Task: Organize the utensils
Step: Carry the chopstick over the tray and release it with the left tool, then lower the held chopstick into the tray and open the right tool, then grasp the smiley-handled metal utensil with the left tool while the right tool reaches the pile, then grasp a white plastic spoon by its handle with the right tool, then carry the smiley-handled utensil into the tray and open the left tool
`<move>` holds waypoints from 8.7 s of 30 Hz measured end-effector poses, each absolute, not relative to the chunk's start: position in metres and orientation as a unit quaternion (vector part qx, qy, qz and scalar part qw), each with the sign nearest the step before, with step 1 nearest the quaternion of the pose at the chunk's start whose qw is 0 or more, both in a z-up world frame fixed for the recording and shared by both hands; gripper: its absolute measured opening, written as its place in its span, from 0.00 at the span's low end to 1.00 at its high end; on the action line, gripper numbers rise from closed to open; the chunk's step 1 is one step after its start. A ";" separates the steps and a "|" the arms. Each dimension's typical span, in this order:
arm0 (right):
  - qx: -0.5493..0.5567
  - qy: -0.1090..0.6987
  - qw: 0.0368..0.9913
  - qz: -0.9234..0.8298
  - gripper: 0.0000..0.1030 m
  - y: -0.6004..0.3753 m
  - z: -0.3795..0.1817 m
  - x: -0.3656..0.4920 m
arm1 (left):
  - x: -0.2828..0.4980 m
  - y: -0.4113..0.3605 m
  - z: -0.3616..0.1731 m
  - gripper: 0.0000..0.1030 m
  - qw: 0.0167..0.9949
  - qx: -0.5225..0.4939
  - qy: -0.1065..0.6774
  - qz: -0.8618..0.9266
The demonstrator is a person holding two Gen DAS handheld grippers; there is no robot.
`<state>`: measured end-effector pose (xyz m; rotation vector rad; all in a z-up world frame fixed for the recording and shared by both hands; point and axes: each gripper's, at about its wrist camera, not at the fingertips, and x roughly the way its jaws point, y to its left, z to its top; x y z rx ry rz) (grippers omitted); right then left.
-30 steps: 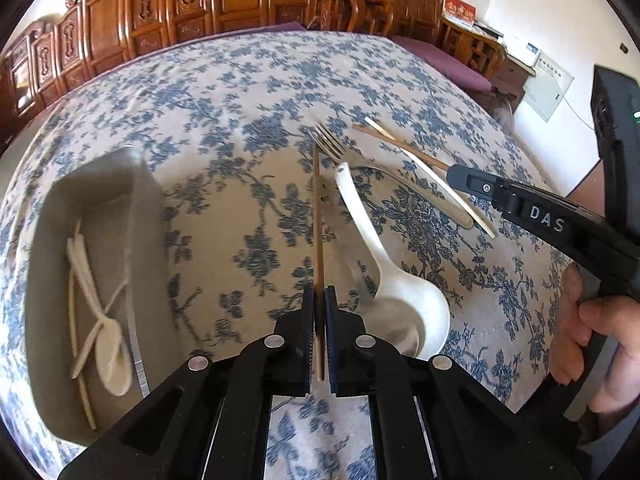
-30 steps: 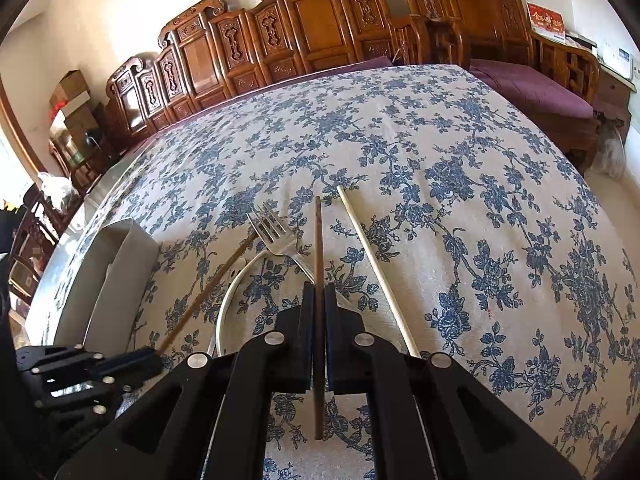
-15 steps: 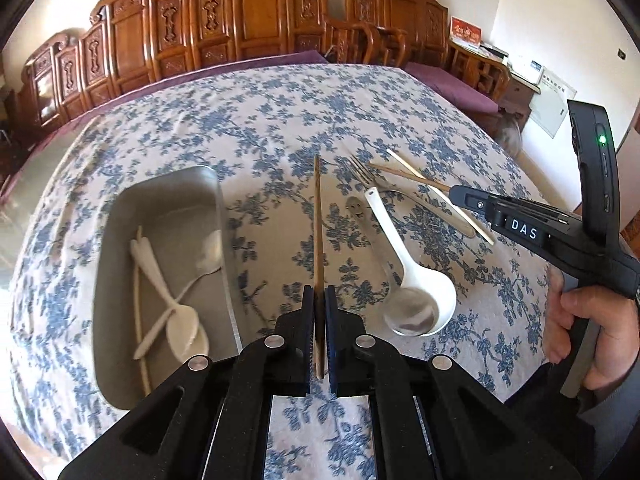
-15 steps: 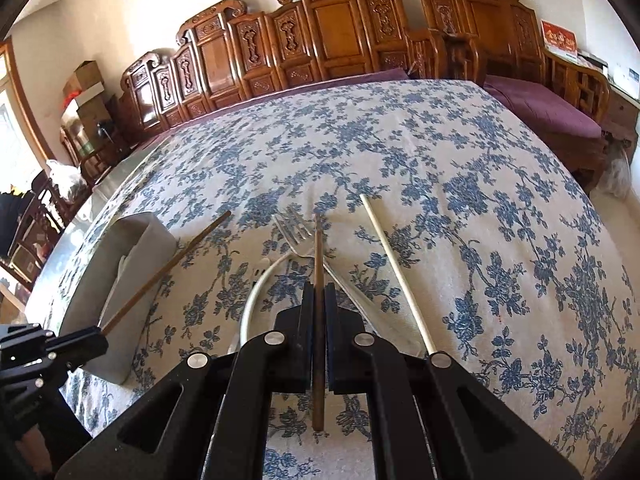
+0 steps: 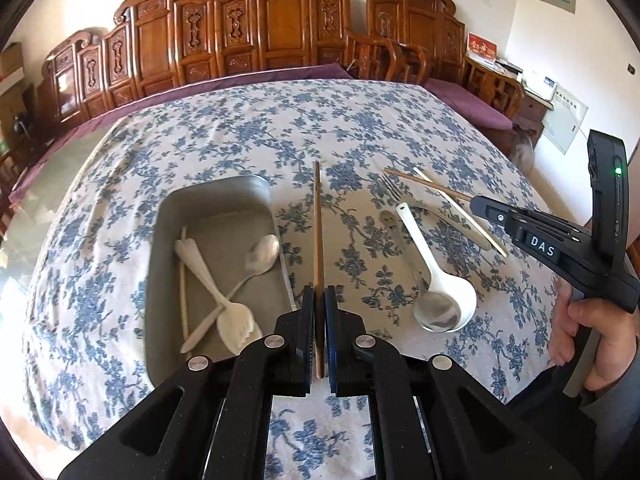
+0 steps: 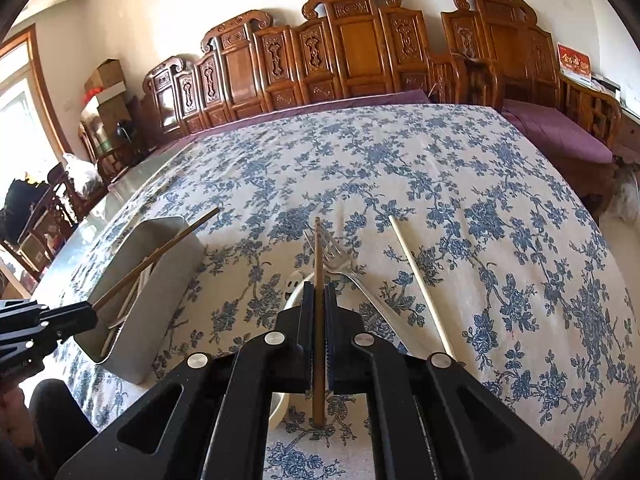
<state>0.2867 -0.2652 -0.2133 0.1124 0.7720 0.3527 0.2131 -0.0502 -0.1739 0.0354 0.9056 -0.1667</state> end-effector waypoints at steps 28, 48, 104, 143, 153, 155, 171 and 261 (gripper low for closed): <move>0.027 0.345 0.916 0.202 0.06 -0.240 -0.199 0.270 | 0.184 0.002 -0.119 0.04 0.931 0.008 0.363 -0.048; 0.009 0.346 0.912 0.220 0.06 -0.219 -0.198 0.263 | 0.216 0.009 -0.191 0.04 0.906 0.032 0.421 -0.014; -0.047 0.422 0.868 0.256 0.06 -0.050 -0.221 0.284 | 0.202 0.090 -0.186 0.31 0.914 -0.026 0.404 -0.007; -0.023 0.393 0.904 0.163 0.21 -0.256 -0.206 0.269 | 0.191 -0.032 -0.170 0.38 0.910 0.018 0.401 -0.104; -0.031 0.407 0.904 0.126 0.21 -0.278 -0.234 0.277 | 0.215 -0.075 -0.190 0.38 0.891 0.031 0.430 -0.140; -0.014 0.405 0.906 0.125 0.21 -0.285 -0.234 0.279 | 0.223 -0.083 -0.194 0.38 0.885 0.028 0.440 -0.147; 0.028 0.381 0.914 0.135 0.21 -0.297 -0.218 0.281 | 0.284 -0.144 -0.242 0.24 0.840 0.039 0.516 -0.160; -0.046 0.397 0.890 0.219 0.10 -0.222 -0.233 0.261 | 0.213 0.001 -0.143 0.05 0.919 -0.008 0.393 -0.043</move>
